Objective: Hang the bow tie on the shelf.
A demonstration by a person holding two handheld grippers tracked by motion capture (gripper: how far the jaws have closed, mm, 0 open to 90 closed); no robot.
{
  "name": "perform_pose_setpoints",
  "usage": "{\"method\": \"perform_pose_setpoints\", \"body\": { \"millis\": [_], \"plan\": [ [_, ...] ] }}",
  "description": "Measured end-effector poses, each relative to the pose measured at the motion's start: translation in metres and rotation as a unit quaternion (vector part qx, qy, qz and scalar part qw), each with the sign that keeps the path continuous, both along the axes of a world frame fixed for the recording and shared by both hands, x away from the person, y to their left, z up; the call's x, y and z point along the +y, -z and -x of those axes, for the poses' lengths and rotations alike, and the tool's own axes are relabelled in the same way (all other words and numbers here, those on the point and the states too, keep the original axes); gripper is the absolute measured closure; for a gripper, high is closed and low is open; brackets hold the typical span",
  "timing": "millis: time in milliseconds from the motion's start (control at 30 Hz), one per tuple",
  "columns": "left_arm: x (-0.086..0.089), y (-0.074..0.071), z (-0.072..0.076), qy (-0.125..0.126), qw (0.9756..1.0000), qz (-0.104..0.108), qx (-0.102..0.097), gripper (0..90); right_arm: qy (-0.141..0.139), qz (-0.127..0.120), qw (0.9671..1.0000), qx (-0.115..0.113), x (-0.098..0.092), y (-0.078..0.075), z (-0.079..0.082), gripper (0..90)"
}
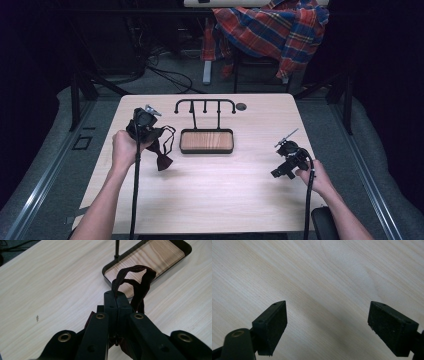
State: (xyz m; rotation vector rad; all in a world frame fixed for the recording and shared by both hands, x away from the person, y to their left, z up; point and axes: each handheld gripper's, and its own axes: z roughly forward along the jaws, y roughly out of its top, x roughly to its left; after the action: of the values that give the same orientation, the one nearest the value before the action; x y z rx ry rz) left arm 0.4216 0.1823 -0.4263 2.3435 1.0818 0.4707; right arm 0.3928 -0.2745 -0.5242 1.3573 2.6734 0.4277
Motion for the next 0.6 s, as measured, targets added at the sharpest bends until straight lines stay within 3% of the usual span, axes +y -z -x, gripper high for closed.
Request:
{"method": "perform_pose_setpoints", "body": {
  "millis": [67, 133, 267, 400, 600],
  "plan": [
    [-0.001, -0.001, -0.002, -0.001, 1.0, 0.002, 0.0, 89.6, -0.007, 0.005, 0.9999, 0.006, -0.001, -0.001, -0.001, 15.7],
    [-0.002, -0.004, -0.005, 0.0, 1.0, -0.001, -0.001, 89.6, 0.002, -0.008, 1.0, -0.002, 0.0, 0.001, 0.0, 15.7],
    [-0.004, -0.008, -0.008, 0.002, 1.0, -0.001, -0.002, 89.6, -0.011, 0.009, 0.9999, 0.008, -0.001, -0.002, -0.001, 15.7],
    [-0.008, -0.012, -0.011, 0.003, 1.0, -0.001, -0.009, 89.6, 0.002, -0.007, 1.0, -0.001, 0.0, 0.001, 0.001, 15.7],
    [-0.012, -0.021, -0.016, 0.007, 0.9999, -0.003, -0.014, 89.5, -0.005, 0.003, 1.0, 0.003, 0.0, -0.001, 0.0, 15.7]
  ]
}}
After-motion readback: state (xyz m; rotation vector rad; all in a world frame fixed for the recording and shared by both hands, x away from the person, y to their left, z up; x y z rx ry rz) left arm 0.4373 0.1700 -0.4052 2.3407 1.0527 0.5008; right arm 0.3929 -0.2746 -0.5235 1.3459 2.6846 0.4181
